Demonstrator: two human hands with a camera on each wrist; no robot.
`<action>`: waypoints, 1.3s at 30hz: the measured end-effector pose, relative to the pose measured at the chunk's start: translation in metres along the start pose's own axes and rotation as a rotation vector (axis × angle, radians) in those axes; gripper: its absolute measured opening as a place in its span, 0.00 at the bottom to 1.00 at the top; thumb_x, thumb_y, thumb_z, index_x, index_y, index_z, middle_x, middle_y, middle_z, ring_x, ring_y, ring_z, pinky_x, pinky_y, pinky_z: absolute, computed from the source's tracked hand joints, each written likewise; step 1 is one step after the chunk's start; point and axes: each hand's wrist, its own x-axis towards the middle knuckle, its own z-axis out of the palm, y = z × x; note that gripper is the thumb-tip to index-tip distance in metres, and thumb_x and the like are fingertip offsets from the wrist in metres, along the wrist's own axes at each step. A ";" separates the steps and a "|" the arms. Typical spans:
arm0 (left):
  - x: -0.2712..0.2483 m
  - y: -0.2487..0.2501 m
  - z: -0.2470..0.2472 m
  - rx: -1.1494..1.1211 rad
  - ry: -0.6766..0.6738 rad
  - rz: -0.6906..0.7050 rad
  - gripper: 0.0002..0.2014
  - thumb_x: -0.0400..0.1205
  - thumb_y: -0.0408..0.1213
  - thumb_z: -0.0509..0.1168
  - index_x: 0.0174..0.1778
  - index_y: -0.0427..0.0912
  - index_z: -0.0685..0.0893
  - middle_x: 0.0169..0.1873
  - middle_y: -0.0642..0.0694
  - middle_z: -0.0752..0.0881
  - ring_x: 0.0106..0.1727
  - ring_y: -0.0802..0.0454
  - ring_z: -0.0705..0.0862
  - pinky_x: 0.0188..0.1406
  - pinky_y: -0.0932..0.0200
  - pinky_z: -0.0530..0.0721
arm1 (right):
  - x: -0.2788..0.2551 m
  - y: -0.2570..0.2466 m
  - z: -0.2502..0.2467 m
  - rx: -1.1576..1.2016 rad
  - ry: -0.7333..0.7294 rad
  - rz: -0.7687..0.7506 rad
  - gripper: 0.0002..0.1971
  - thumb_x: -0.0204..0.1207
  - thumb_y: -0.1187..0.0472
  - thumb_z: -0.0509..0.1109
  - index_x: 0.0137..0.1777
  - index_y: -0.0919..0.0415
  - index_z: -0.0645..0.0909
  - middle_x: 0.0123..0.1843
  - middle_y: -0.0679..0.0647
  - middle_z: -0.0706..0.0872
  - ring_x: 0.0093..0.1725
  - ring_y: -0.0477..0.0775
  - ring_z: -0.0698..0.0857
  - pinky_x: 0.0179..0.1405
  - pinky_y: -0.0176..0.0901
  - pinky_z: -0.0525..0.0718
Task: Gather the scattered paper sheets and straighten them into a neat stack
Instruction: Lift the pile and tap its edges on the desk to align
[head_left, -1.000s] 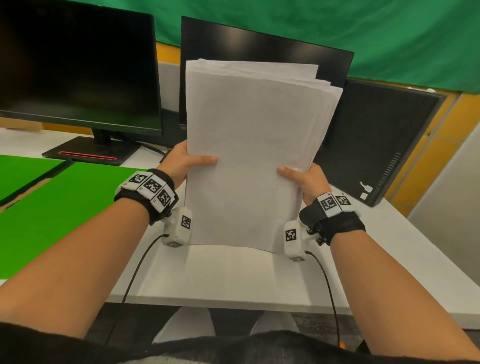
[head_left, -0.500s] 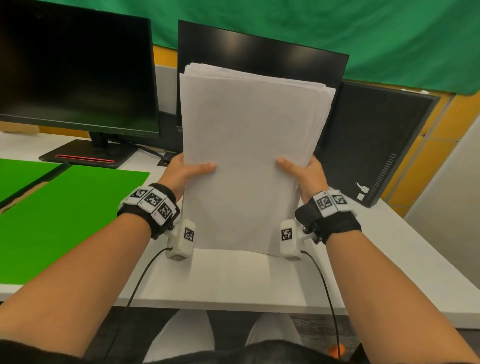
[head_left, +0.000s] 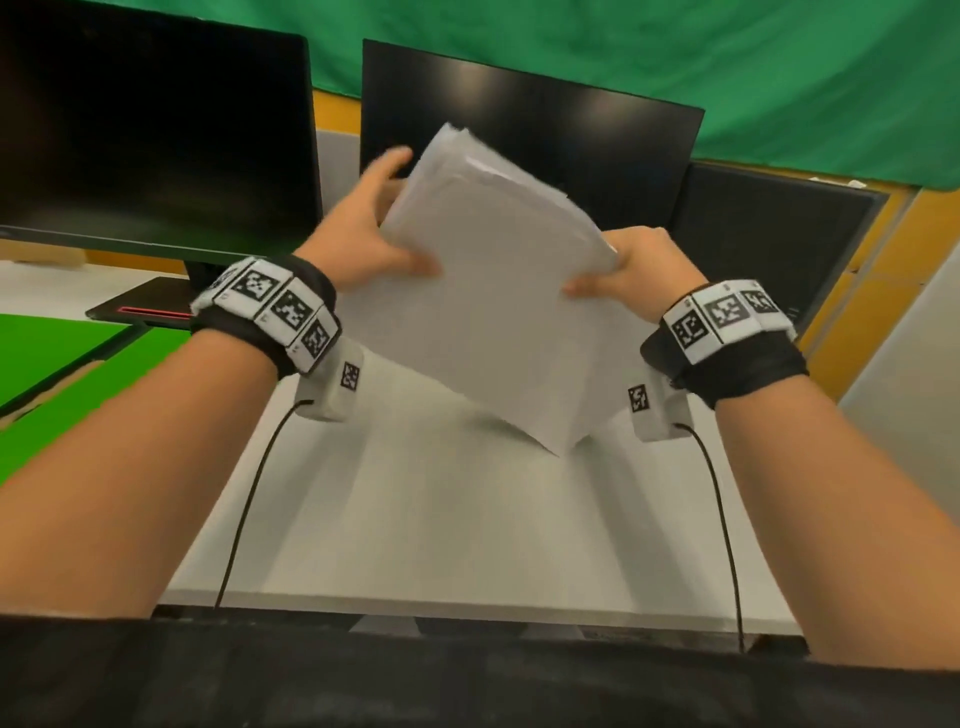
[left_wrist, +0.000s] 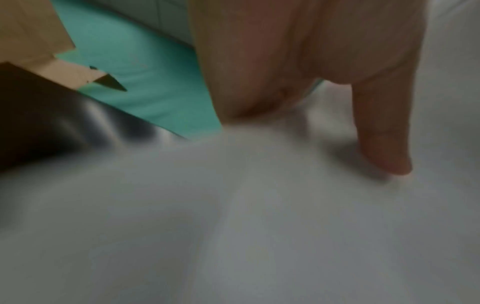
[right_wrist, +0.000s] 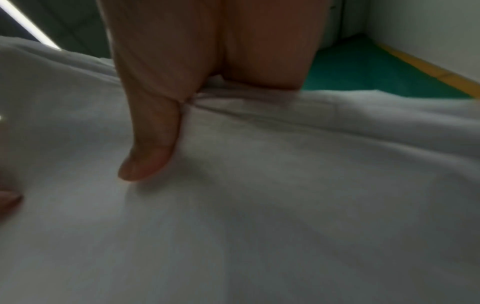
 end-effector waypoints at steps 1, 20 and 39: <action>-0.002 0.001 0.002 -0.025 -0.068 -0.031 0.32 0.69 0.34 0.77 0.70 0.46 0.76 0.60 0.47 0.84 0.60 0.52 0.84 0.69 0.44 0.79 | 0.000 -0.003 0.000 -0.036 -0.016 -0.011 0.14 0.72 0.57 0.75 0.56 0.61 0.85 0.51 0.56 0.87 0.51 0.55 0.85 0.55 0.44 0.79; -0.017 -0.074 0.015 -0.539 0.076 -0.174 0.15 0.75 0.27 0.71 0.56 0.44 0.86 0.51 0.47 0.89 0.53 0.48 0.89 0.53 0.52 0.88 | -0.030 0.092 0.049 0.881 0.446 0.277 0.13 0.62 0.56 0.81 0.46 0.54 0.85 0.37 0.42 0.92 0.41 0.42 0.90 0.50 0.46 0.85; -0.046 -0.118 0.024 -0.537 0.069 -0.342 0.14 0.74 0.22 0.69 0.46 0.47 0.86 0.33 0.59 0.93 0.36 0.64 0.91 0.42 0.64 0.89 | -0.053 0.111 0.098 0.848 0.012 0.500 0.25 0.59 0.55 0.83 0.57 0.58 0.82 0.52 0.53 0.89 0.58 0.64 0.86 0.62 0.62 0.82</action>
